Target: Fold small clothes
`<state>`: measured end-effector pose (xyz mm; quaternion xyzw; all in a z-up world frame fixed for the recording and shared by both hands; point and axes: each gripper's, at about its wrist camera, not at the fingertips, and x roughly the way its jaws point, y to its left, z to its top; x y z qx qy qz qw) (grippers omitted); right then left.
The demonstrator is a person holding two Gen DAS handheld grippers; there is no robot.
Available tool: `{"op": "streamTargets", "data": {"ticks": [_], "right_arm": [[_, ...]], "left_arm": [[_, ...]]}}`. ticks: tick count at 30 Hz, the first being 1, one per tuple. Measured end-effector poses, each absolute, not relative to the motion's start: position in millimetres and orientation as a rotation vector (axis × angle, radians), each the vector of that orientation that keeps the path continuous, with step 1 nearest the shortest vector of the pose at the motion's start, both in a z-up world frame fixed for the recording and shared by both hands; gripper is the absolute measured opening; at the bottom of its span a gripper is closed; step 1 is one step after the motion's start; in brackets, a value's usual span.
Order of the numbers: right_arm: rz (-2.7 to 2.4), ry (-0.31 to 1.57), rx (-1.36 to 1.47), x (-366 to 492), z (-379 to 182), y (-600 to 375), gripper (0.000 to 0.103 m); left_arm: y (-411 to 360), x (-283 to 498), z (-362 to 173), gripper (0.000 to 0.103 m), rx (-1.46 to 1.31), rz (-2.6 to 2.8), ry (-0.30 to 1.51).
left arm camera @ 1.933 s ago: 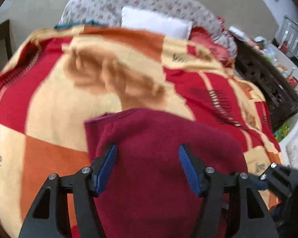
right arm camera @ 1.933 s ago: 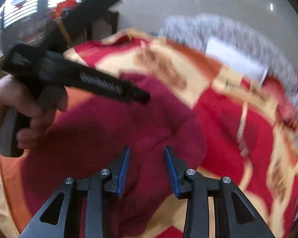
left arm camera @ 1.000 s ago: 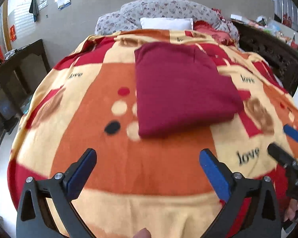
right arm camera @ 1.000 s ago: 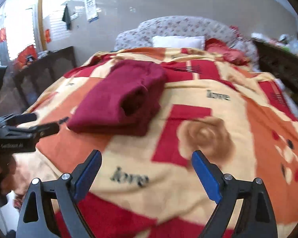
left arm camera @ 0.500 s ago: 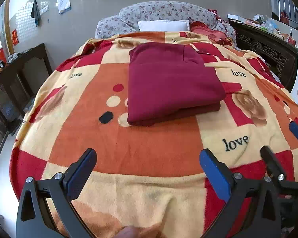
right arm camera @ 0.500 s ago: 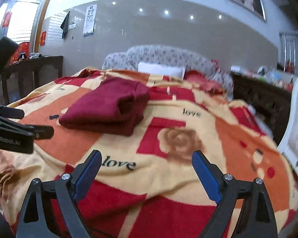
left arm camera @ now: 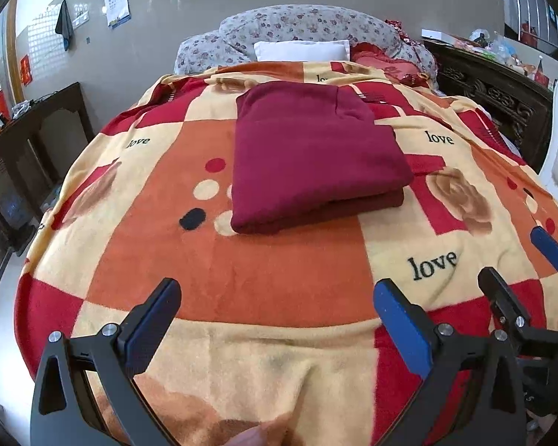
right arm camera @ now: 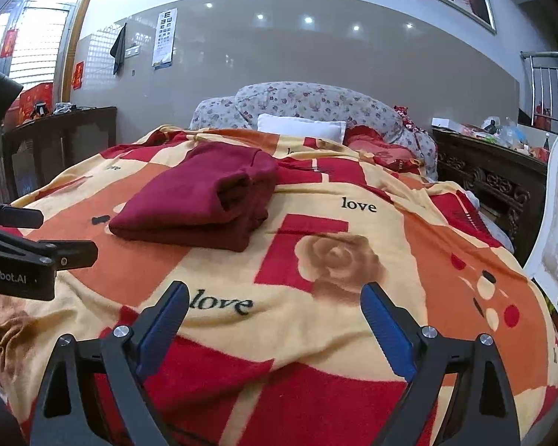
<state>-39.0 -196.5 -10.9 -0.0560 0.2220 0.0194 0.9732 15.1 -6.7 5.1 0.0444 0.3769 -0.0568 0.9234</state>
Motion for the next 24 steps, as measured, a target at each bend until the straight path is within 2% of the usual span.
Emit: {"op": "streamTargets", "data": {"ticks": [8, 15, 24], "right_arm": [[0.043, 0.451, -0.108, -38.5, -11.3, -195.9, 0.096], [0.043, 0.461, -0.088, -37.0, -12.5, -198.5, 0.096], [0.045, 0.468, -0.087, -35.5, -13.3, -199.5, 0.097]], "left_arm": [[-1.0, 14.2, 9.8, 0.103, 0.031, -0.155, 0.773], [1.3, 10.1, 14.4, 0.103, 0.009, -0.22, 0.68], [3.0, 17.4, 6.4, 0.103, 0.016, -0.194, 0.772]]}}
